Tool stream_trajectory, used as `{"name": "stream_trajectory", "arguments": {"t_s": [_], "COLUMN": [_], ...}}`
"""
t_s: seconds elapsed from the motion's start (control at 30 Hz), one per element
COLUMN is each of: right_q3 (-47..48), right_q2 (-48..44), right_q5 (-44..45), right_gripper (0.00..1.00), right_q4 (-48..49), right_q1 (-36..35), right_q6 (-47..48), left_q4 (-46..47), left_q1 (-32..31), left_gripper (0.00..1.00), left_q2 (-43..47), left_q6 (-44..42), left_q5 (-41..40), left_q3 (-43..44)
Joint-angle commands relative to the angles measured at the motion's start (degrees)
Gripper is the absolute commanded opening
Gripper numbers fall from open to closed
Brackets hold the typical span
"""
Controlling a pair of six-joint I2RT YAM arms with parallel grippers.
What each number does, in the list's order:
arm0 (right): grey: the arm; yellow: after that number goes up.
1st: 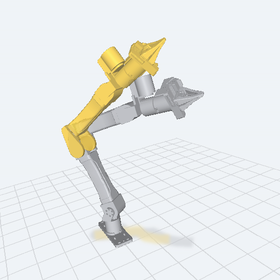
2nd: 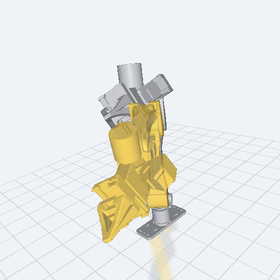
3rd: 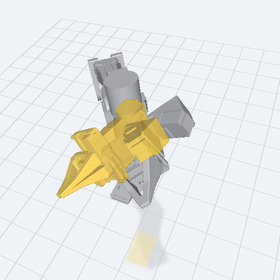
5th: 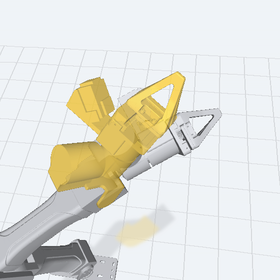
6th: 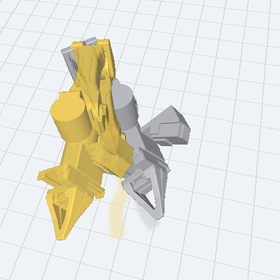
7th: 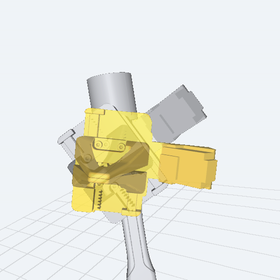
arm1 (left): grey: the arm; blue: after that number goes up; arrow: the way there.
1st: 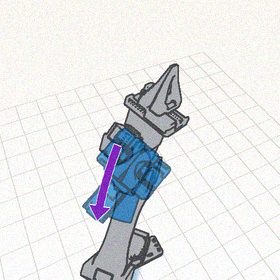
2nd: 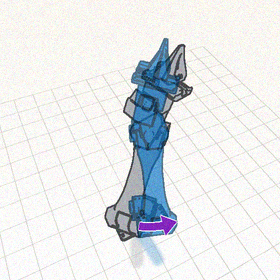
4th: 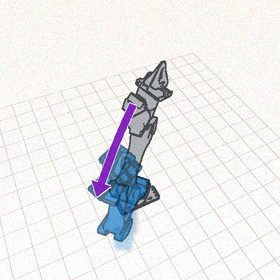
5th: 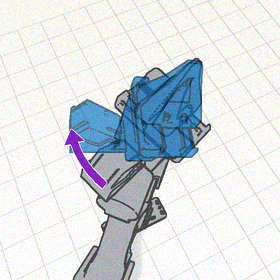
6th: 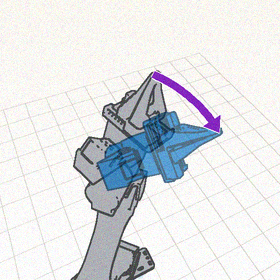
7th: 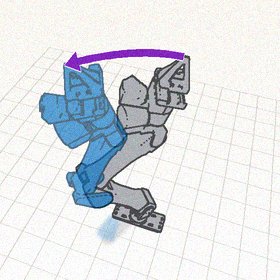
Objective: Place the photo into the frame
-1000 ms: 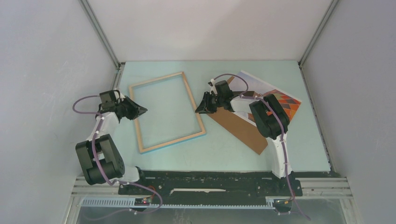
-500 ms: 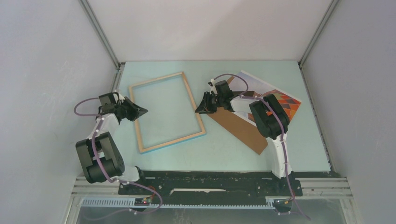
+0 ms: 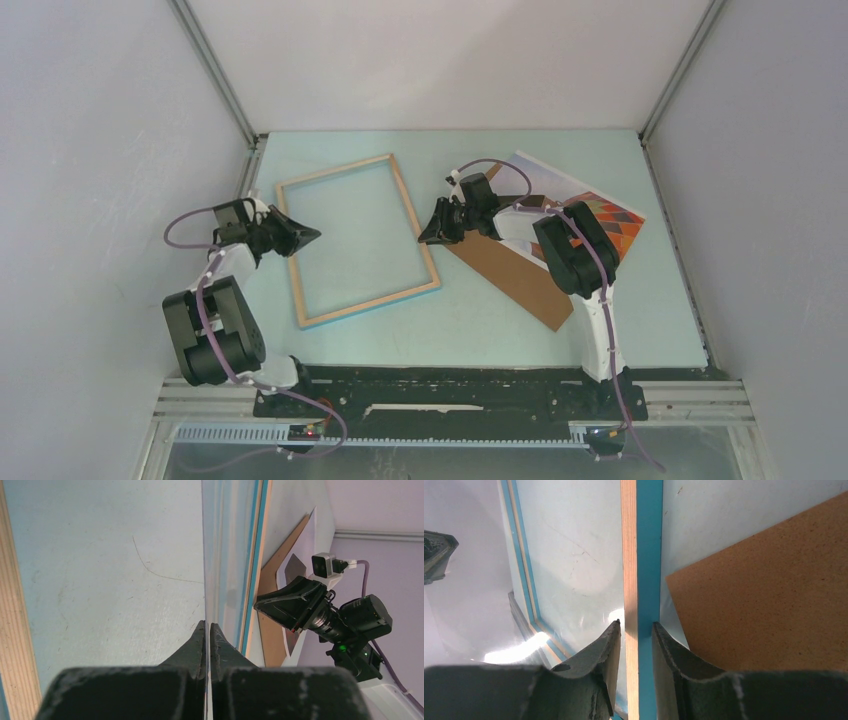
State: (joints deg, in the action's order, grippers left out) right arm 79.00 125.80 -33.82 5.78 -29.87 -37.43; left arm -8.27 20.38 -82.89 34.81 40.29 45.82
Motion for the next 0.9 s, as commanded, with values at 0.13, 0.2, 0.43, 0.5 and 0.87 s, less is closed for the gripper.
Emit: {"name": "stream_trajectory", "arguments": {"t_s": [0.13, 0.2, 0.43, 0.5, 0.87], "right_q3": [0.90, 0.92, 1.23, 1.24, 1.24], "right_q2": [0.46, 0.41, 0.68, 0.68, 0.64], "right_q5": [-1.55, -1.53, -1.51, -1.51, -1.63], "right_gripper": [0.36, 0.36, 0.36, 0.36, 0.36], "right_q4": [1.08, 1.08, 0.82, 0.82, 0.71], "right_q1": [-0.39, -0.42, -0.38, -0.37, -0.39], "right_q6": [-0.19, -0.26, -0.10, -0.13, -0.04], "left_q4": [2.54, 2.56, 2.11, 1.46, -1.75], "left_q1": [-0.48, -0.71, -0.76, -0.71, -0.72], "left_gripper": [0.00, 0.00, 0.19, 0.23, 0.00], "left_q2": [-1.95, -2.01, -1.80, -1.00, 0.98], "left_q6": [2.55, 2.70, 4.02, 3.72, 1.94], "left_q5": [2.93, 2.93, 3.14, 2.90, 2.95], "left_q3": [0.60, 0.90, 1.07, 1.01, 2.75]}}
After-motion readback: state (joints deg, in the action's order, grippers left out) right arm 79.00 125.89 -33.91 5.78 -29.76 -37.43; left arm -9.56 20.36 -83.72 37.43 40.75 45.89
